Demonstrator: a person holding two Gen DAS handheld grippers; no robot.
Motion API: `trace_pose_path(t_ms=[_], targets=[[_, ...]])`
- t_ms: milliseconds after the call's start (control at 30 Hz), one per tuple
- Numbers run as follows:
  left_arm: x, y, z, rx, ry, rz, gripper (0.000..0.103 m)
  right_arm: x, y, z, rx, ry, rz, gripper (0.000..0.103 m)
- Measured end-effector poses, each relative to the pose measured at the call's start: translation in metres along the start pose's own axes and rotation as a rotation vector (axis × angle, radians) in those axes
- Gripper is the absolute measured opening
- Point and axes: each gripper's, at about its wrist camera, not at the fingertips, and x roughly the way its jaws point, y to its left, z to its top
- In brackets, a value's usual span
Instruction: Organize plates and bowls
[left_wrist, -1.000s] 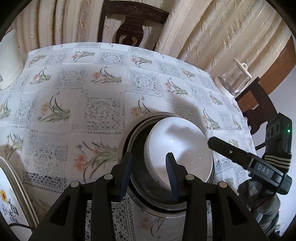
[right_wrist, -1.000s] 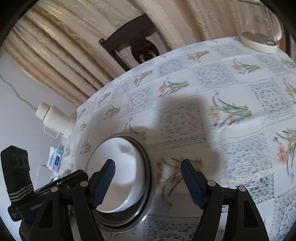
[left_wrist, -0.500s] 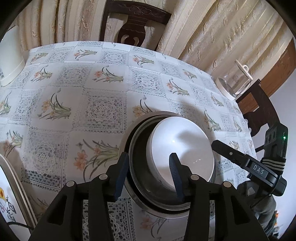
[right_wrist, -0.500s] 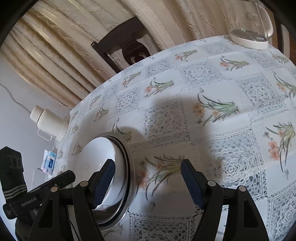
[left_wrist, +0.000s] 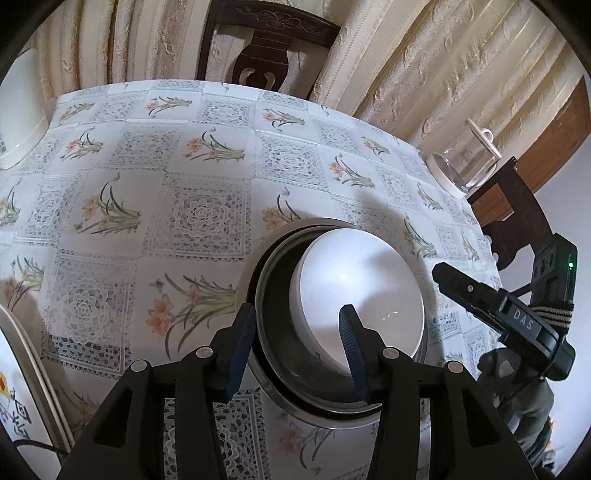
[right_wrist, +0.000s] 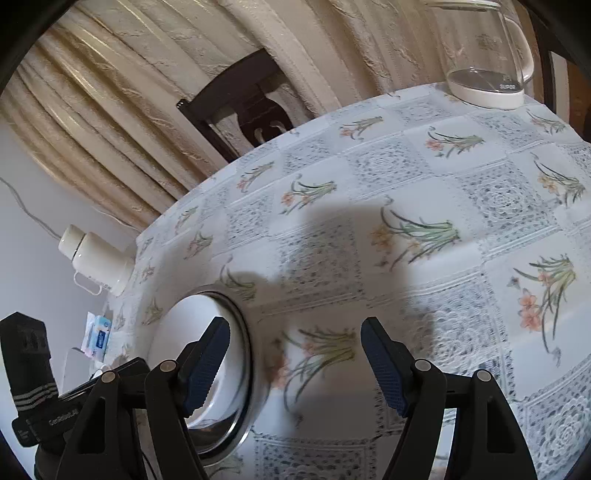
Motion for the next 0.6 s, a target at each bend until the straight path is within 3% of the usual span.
trace_pose_path(t_ms=[200, 600], targets=[[0.0, -0.001, -0.001, -0.002, -0.003, -0.005, 0.05, 0.018, 0.002, -0.007, -0.017, 0.06, -0.005, 0.077], [-0.003, 0.0, -0.003, -0.001, 0.008, -0.017, 0.05, 0.017, 0.006, -0.012, -0.033, 0.066, -0.001, 0.077]])
